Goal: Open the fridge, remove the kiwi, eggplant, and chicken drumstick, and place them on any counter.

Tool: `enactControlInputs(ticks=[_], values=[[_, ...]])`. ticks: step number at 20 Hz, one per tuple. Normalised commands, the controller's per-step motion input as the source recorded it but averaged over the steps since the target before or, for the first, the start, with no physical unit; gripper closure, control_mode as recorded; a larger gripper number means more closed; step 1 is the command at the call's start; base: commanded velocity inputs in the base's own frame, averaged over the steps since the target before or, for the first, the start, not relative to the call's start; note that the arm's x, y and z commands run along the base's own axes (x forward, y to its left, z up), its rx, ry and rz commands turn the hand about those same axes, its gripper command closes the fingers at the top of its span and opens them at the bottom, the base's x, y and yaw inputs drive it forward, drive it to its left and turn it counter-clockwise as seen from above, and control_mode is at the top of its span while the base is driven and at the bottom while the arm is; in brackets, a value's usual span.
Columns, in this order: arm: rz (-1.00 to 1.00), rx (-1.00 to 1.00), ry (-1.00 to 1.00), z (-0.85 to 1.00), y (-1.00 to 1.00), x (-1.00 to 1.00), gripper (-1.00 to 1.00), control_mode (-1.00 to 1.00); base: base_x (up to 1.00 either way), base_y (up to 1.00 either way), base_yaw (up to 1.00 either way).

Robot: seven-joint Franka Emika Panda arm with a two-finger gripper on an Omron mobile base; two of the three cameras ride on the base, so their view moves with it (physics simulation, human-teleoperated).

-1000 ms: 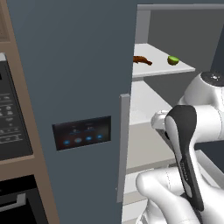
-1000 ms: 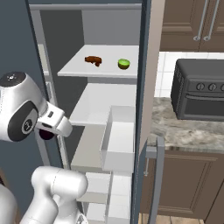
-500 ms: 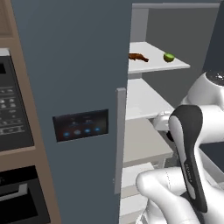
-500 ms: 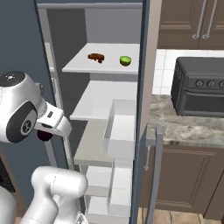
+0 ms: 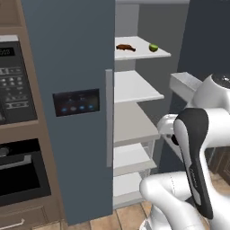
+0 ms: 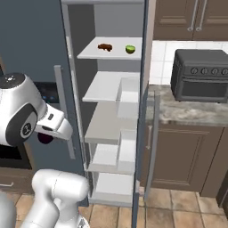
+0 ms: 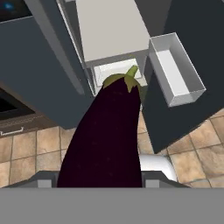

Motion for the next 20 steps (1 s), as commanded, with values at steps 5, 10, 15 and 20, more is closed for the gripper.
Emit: enactControlInputs(ticks=[5, 10, 15, 20], values=[[0.0, 0.0, 0.0, 0.0, 0.0, 0.0, 1.0, 1.0, -0.47, -0.21, 0.0], [0.0, 0.0, 0.0, 0.0, 0.0, 0.0, 1.0, 1.0, 0.0, -0.78, 0.06], [0.0, 0.0, 0.0, 0.0, 0.0, 0.0, 1.0, 1.0, -0.17, -0.99, 0.04], [0.0, 0.0, 0.0, 0.0, 0.0, 0.0, 1.0, 1.0, -0.43, -0.89, 0.02]])
